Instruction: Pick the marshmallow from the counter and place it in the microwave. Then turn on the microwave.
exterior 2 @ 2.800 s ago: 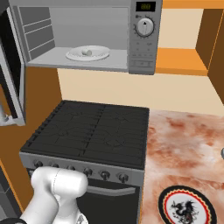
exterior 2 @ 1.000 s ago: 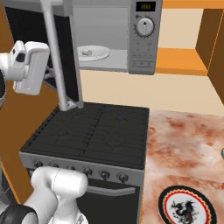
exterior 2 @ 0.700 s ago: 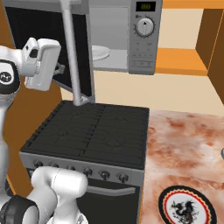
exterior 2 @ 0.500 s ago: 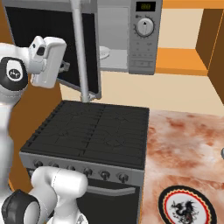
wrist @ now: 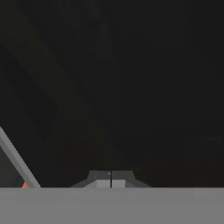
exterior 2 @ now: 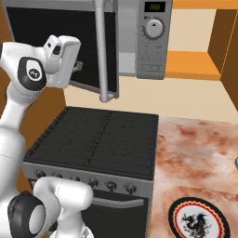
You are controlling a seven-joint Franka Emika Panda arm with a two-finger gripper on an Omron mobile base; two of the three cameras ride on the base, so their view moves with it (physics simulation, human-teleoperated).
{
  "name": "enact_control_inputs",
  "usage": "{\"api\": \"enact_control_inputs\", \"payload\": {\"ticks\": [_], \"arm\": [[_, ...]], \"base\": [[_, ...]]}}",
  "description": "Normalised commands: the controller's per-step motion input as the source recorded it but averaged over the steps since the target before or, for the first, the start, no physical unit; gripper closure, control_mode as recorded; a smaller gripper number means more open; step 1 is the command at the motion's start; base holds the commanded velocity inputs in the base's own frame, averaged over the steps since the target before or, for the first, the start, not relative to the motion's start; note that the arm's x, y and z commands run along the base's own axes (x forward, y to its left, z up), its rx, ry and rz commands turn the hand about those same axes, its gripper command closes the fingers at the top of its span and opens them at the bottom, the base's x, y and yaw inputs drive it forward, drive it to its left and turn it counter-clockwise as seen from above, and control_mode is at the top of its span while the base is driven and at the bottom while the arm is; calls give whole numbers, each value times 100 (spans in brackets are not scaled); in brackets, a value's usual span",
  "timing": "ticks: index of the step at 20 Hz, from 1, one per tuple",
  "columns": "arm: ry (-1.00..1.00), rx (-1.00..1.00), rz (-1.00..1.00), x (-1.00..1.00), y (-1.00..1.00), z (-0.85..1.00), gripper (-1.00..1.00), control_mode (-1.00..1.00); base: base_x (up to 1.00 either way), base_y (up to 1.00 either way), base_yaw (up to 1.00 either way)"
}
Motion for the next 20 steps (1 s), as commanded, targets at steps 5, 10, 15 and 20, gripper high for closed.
{"api": "enact_control_inputs", "payload": {"ticks": [5,10,15,20], "arm": [[0,0,6,39,-7,5,100,-100],[0,0,8,37,-8,8,100,-100],[0,0,7,33,-7,7,100,-100],[0,0,6,33,-5,1,100,-100]], "base": [[0,0,0],[0,0,0],[0,0,0],[0,0,0]]}}
